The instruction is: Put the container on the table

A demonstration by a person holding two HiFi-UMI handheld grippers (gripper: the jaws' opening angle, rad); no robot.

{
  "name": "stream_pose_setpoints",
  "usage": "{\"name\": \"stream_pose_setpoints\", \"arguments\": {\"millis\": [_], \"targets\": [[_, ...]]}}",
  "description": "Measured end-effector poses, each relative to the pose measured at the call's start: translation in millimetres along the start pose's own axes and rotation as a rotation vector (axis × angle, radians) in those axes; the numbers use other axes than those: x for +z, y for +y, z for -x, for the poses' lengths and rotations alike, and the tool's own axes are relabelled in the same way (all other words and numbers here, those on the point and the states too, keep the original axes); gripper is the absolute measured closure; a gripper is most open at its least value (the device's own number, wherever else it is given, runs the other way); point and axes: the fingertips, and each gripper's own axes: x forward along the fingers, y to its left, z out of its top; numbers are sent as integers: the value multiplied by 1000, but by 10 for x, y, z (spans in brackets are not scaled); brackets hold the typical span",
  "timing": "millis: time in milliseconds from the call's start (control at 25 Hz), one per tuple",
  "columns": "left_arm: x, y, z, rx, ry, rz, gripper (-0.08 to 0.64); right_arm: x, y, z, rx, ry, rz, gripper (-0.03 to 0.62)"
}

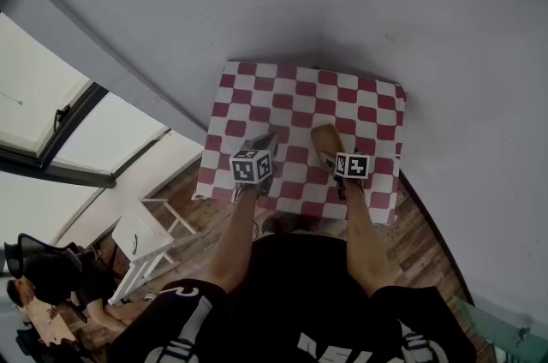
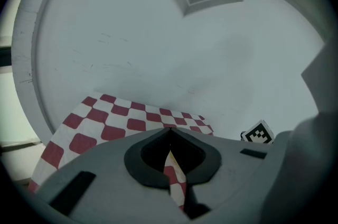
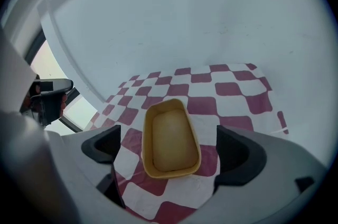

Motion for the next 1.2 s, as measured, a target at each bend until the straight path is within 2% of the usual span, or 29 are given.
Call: {"name": "stream_pose_setpoints", "arguments": {"millis": [120,520,840,1000,1200], "targets": [[114,-46,83,-4,-15,-26,535,112,30,159,-14,-50,14,26],[318,-213,365,-35,-57,-95,535,204,63,620,-72,-164,24,157],[405,-349,551,-68,-77,-148,535,356,122,1052,-118,-264,8,282],[432,-430,594,-90,-85,-171,535,422,141,1266,-137,-315,-8,365],[433,-541,633,-121,-88,-189,535,466,177,1496,-151,-356,-8,429]]}}
